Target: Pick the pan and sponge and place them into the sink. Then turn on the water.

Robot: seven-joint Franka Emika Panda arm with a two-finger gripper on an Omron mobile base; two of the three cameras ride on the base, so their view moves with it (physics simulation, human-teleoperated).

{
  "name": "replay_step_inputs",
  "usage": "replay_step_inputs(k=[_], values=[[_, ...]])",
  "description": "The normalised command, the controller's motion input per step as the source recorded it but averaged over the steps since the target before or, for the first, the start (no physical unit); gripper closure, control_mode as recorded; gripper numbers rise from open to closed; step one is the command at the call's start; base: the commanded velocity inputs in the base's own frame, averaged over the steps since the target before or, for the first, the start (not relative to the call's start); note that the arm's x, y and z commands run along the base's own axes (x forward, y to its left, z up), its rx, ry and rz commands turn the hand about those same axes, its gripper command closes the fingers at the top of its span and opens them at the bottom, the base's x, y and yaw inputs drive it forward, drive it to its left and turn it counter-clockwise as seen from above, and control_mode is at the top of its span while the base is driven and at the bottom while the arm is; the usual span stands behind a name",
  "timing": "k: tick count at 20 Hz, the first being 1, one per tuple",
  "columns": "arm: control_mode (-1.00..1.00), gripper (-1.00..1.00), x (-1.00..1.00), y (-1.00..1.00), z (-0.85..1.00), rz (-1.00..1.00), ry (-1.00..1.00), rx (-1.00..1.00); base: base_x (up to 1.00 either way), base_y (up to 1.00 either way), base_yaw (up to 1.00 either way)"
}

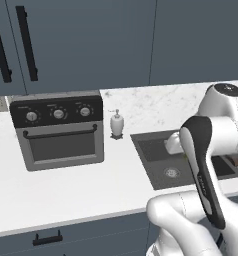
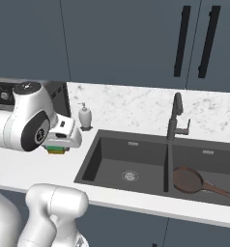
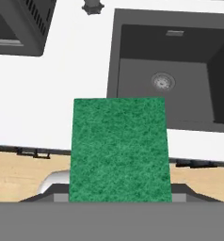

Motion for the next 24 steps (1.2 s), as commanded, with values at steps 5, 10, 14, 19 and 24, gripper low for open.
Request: replay_step_inputs(k=[5,10,14,19,24], values=[[1.00,1.00,-0.08,0.00,0.00,0.00,0.00,0.00,-0.29,-0.08,0.00],[1.00,1.00,0.00,0.00,0.00,0.00,0.00,0.00,-0.54,-0.79,-0.12],[1.00,1.00,0.00,0.00,0.00,0.00,0.00,0.00,-0.14,-0.88,-0.16],[1.00,1.00,0.00,0.00,0.00,0.00,0.00,0.00,0.00,-0.85,-0.10],[1.00,1.00,0.00,0.00,0.00,0.00,0.00,0.00,0.05,-0.78,0.00]])
